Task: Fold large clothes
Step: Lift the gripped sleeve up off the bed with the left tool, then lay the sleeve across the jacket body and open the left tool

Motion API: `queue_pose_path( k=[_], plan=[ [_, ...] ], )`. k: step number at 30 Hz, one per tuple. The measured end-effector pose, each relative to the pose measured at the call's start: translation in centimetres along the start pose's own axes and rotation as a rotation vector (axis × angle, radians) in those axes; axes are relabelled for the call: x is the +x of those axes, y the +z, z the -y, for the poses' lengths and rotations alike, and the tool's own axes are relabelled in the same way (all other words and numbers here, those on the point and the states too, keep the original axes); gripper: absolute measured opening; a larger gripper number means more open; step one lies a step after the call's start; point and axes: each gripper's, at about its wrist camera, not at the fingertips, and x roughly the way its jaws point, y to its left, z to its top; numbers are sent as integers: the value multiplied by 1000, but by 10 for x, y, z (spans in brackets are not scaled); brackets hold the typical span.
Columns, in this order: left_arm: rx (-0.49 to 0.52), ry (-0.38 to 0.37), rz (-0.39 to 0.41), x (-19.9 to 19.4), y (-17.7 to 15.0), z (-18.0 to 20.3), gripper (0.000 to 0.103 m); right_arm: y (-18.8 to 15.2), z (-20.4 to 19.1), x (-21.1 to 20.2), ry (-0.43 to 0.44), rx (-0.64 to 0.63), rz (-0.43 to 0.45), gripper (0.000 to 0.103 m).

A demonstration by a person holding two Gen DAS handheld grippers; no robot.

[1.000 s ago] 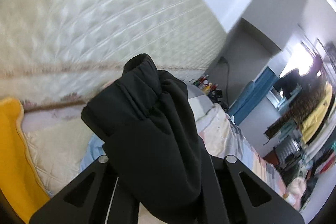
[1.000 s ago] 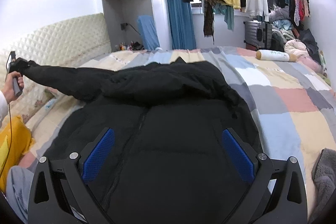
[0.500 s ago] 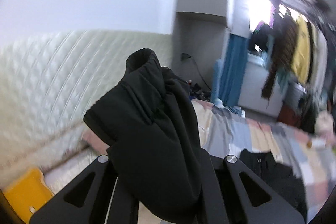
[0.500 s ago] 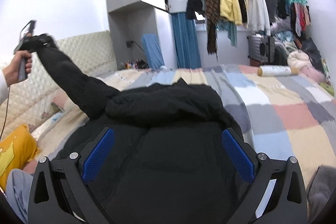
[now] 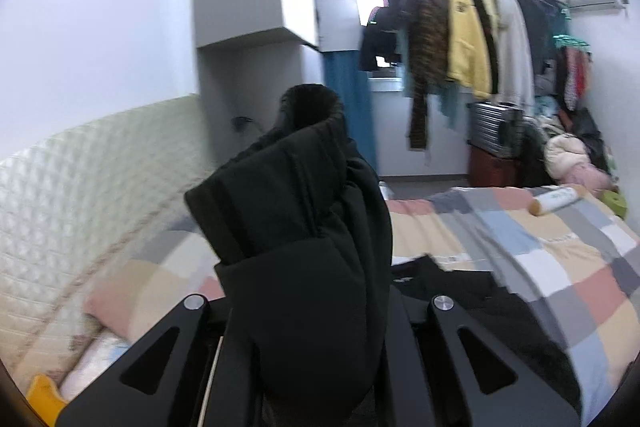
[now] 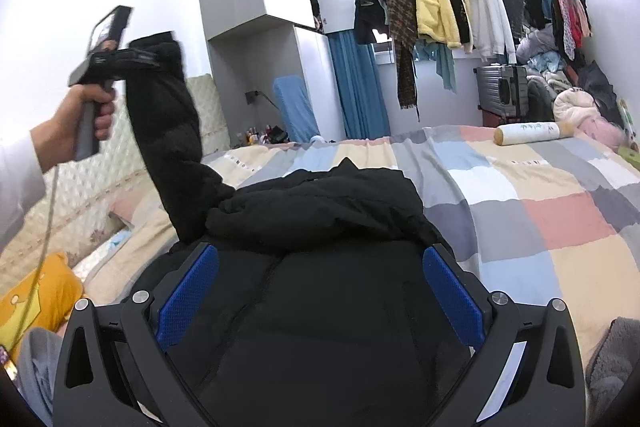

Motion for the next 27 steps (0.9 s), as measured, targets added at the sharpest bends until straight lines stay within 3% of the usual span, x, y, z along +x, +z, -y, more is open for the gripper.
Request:
queue_pose_path(
  k=[7, 11, 14, 20, 27],
  plan=[
    [34, -86, -19, 25, -9, 79, 9, 2, 7, -4, 0, 9, 8, 103],
    [70, -152, -47, 42, -30, 119, 9, 0, 13, -2, -1, 16, -3, 103],
    [144, -139, -76, 65, -54, 158, 9, -1, 18, 0, 7, 34, -9, 103],
    [159, -228, -168, 101, -102, 202, 9, -5, 28, 7, 11, 51, -30, 103],
    [180, -242, -229, 131, -145, 229, 8, -8, 44, 24, 26, 109, -64, 103]
  ],
)
